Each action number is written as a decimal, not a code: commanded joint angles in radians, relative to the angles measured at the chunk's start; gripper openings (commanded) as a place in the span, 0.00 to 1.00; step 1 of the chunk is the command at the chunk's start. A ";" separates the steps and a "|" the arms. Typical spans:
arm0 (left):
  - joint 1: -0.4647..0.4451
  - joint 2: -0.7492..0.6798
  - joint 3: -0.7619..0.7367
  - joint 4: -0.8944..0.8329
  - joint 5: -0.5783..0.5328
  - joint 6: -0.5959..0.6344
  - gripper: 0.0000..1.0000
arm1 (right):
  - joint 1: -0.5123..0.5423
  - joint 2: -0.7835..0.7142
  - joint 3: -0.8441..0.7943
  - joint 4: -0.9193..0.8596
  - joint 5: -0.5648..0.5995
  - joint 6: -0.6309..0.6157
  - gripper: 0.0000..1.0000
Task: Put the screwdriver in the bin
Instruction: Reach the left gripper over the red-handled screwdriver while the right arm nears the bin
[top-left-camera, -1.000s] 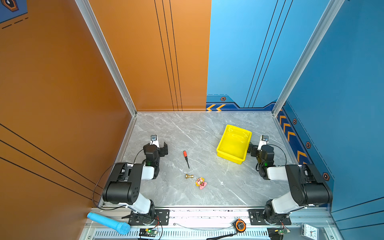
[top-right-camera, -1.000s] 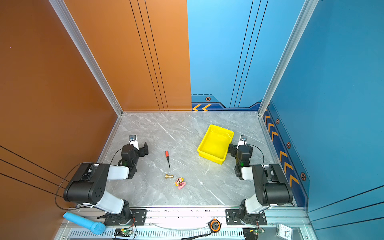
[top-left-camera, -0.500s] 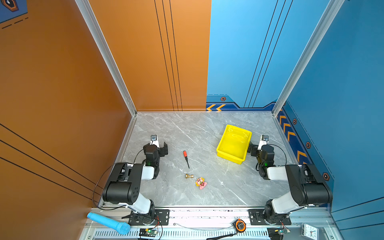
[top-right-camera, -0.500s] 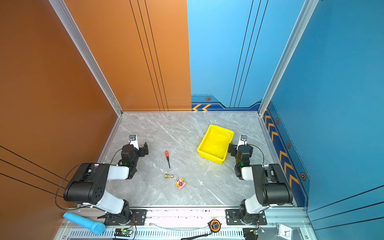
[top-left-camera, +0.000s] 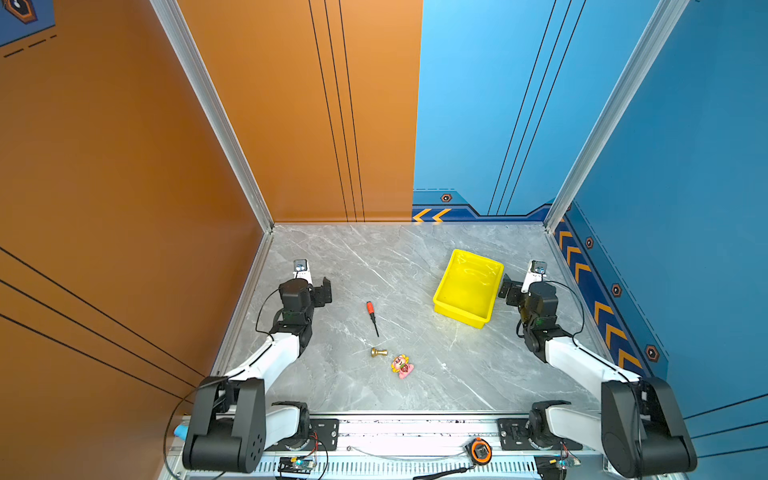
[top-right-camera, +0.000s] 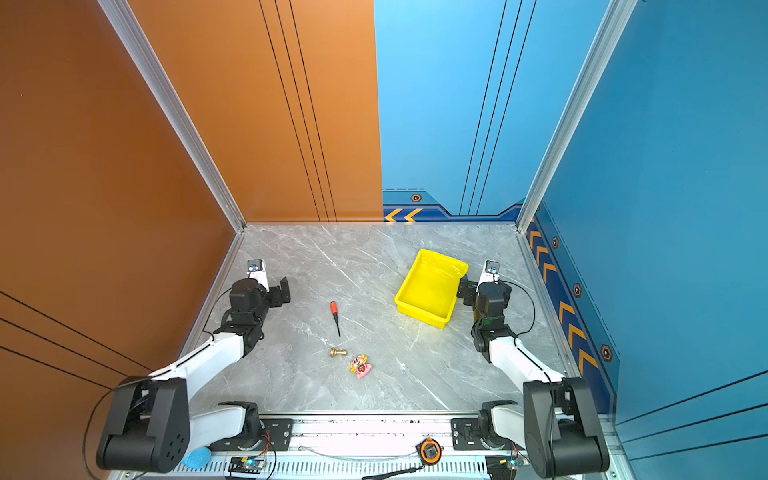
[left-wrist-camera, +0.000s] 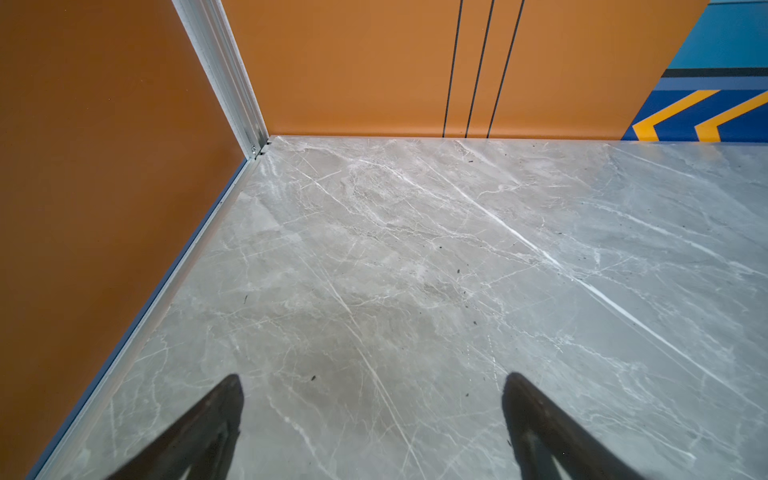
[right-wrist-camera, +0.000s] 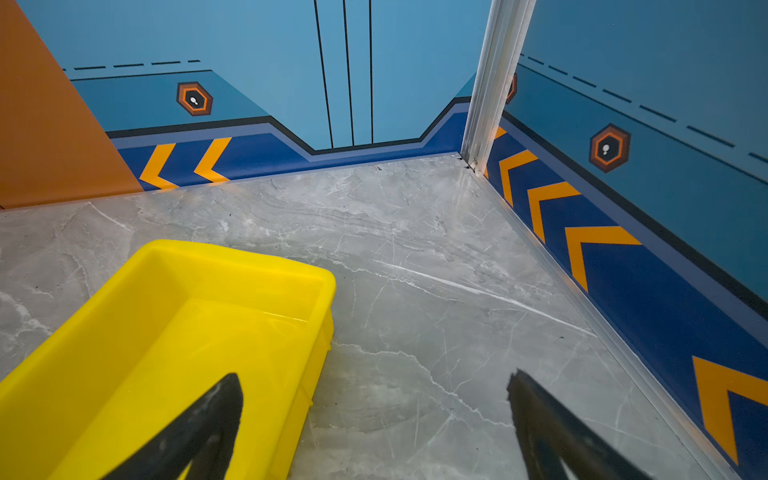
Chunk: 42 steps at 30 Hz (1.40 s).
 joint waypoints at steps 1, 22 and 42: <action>-0.007 -0.076 0.087 -0.394 -0.025 -0.155 0.98 | 0.023 -0.101 0.073 -0.293 0.090 0.131 1.00; -0.366 0.139 0.453 -0.996 0.127 -0.469 0.95 | 0.453 -0.251 0.283 -0.896 0.153 0.294 1.00; -0.480 0.685 0.832 -1.057 0.037 -0.623 0.74 | 0.511 -0.161 0.388 -0.847 -0.011 0.160 1.00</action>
